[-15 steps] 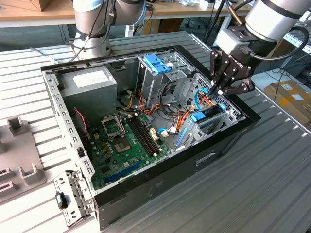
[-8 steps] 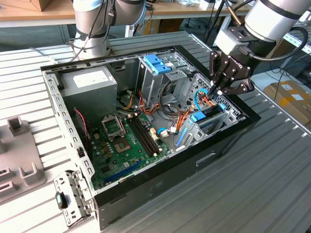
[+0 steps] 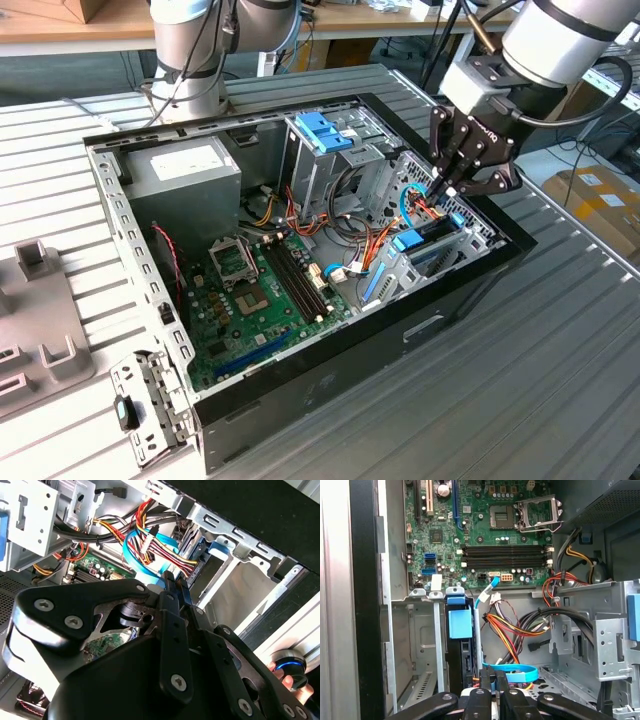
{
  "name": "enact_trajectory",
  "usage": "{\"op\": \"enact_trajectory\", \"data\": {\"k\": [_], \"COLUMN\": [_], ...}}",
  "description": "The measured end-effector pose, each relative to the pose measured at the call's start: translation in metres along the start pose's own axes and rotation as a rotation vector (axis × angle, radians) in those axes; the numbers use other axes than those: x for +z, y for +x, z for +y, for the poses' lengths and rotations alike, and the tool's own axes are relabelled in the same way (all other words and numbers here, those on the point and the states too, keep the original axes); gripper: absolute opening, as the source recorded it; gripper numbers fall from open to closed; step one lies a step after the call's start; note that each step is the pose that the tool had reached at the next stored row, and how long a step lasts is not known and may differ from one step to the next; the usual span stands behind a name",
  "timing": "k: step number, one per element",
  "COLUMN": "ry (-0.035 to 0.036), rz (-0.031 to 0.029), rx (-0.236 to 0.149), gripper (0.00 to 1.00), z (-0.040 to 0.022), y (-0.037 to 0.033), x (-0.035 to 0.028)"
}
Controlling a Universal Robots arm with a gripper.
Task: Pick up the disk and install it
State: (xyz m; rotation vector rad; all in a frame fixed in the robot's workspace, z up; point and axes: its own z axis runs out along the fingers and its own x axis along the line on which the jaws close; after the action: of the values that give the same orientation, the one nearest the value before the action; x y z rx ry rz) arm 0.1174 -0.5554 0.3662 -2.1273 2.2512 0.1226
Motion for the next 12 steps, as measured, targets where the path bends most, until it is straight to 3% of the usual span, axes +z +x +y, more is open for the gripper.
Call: {"op": "enact_trajectory", "data": {"k": [12], "ry": [0.0000], "rz": [-0.0001], "rx": [0.000], "gripper": [0.16], "z": [0.0025], "y": [0.0005], "x": [0.0009]}}
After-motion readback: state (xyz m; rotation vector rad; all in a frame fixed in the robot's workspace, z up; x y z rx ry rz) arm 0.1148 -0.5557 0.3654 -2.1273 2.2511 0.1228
